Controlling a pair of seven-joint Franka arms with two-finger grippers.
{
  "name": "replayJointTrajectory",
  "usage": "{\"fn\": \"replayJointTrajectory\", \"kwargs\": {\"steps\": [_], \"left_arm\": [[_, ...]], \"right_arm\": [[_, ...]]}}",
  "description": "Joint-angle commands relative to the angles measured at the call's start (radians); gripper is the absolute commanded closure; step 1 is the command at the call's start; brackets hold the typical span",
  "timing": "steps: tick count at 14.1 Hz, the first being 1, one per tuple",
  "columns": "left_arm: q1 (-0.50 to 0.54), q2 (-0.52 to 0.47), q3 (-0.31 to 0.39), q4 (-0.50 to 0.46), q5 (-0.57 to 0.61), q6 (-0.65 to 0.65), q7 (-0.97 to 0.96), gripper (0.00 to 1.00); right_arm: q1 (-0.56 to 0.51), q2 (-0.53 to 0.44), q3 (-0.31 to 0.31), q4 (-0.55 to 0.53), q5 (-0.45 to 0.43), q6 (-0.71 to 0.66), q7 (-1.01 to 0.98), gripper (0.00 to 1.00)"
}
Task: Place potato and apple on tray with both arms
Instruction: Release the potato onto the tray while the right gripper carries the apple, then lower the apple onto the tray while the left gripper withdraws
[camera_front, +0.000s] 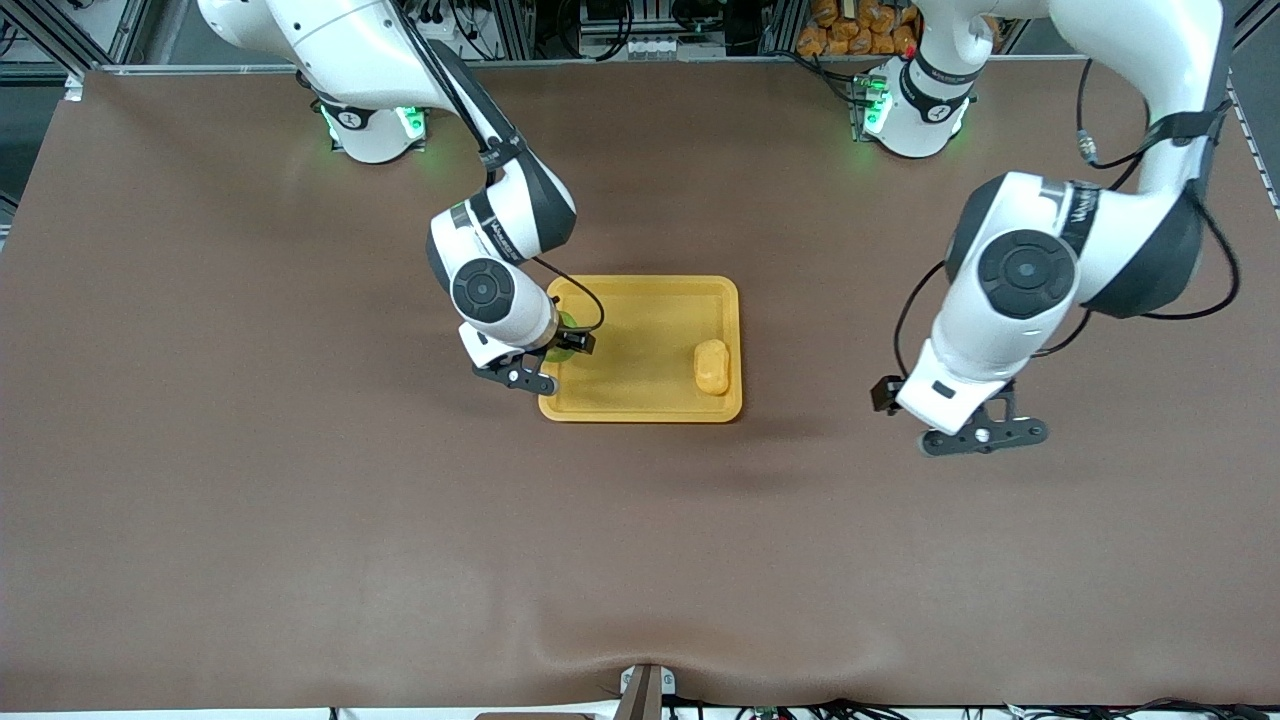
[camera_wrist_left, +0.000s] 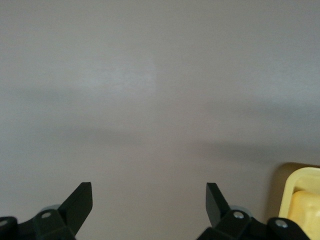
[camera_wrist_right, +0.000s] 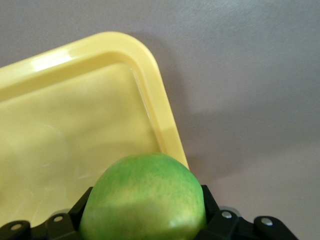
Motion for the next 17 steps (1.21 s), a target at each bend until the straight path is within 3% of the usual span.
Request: {"fn": "replayJointTrajectory", "kwargs": {"steps": [1, 6, 8, 11, 12, 17], "left_arm": [[0.02, -0.052, -0.002, -0.008, 0.005, -0.057, 0.081, 0.0], [0.1, -0.103, -0.011, -0.002, -0.053, -0.108, 0.213, 0.0], [0.125, -0.107, -0.009, 0.033, -0.085, -0.166, 0.239, 0.0], [0.135, -0.13, -0.005, 0.064, -0.11, -0.232, 0.273, 0.0], [0.142, -0.15, -0.005, 0.064, -0.111, -0.247, 0.274, 0.0], [0.17, -0.213, -0.008, 0.069, -0.129, -0.306, 0.306, 0.0]], "right_arm": [[0.038, 0.036, -0.008, 0.016, 0.035, 0.053, 0.027, 1.0], [0.055, 0.068, -0.008, 0.026, 0.041, 0.075, 0.067, 1.0], [0.059, 0.07, -0.01, 0.029, 0.041, 0.077, 0.078, 0.92], [0.064, 0.07, -0.01, 0.032, 0.04, 0.077, 0.078, 0.43], [0.064, 0.07, -0.01, 0.032, 0.038, 0.077, 0.076, 0.01], [0.061, 0.064, -0.012, 0.039, 0.037, 0.064, 0.071, 0.0]]}}
